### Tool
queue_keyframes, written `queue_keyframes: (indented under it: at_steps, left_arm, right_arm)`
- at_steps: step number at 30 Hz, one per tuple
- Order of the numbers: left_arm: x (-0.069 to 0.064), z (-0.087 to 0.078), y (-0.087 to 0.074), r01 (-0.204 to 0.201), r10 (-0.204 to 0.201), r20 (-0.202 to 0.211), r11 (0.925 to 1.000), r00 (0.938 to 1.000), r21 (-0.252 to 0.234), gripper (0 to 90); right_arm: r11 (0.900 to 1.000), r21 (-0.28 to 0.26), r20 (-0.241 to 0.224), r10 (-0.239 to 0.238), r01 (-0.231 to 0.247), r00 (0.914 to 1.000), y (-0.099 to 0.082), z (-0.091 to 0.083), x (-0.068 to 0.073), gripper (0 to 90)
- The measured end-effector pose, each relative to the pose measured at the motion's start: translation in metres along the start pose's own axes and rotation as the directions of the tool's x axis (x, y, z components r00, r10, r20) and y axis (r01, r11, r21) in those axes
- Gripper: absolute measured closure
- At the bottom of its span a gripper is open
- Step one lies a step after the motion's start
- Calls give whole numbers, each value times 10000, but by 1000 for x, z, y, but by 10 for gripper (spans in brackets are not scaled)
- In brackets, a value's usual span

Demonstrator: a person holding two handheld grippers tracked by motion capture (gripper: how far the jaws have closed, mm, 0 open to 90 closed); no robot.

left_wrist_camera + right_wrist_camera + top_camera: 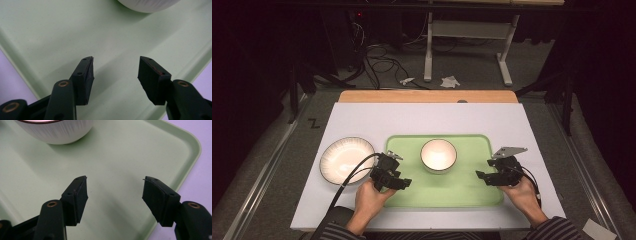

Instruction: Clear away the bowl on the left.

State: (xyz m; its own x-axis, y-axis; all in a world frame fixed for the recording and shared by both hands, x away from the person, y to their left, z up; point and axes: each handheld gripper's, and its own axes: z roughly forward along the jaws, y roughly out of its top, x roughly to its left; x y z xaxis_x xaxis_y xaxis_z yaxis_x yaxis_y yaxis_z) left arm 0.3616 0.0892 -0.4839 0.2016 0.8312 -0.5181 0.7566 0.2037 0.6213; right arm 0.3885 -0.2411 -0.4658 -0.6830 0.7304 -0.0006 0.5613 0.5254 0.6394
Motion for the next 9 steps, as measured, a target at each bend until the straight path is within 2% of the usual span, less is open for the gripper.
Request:
queue_keyframes:
  at_steps: [1, 2, 6, 9]
  left_arm:
    - [-1, 0, 1, 129, -130, 94, 9999, 9999, 14, 464]
    - [0, 0, 2, 115, -115, 100, 9999, 9999, 24, 464]
    - [2, 2, 3, 82, -82, -39, 10000, 10000, 13, 457]
    - [2, 1, 4, 125, -125, -16, 9999, 9999, -67, 456]
  right_arm:
    - [10000, -34, -83, 50, -51, 10000, 0, 0, 0, 382]
    - [9999, -55, -225, 119, -120, 9997, 0, 0, -1, 382]
    - [9998, -152, -311, 97, -102, 9995, 0, -1, 0, 382]
    - [9998, -4, -152, 207, -207, 9997, -1, 1, -5, 380]
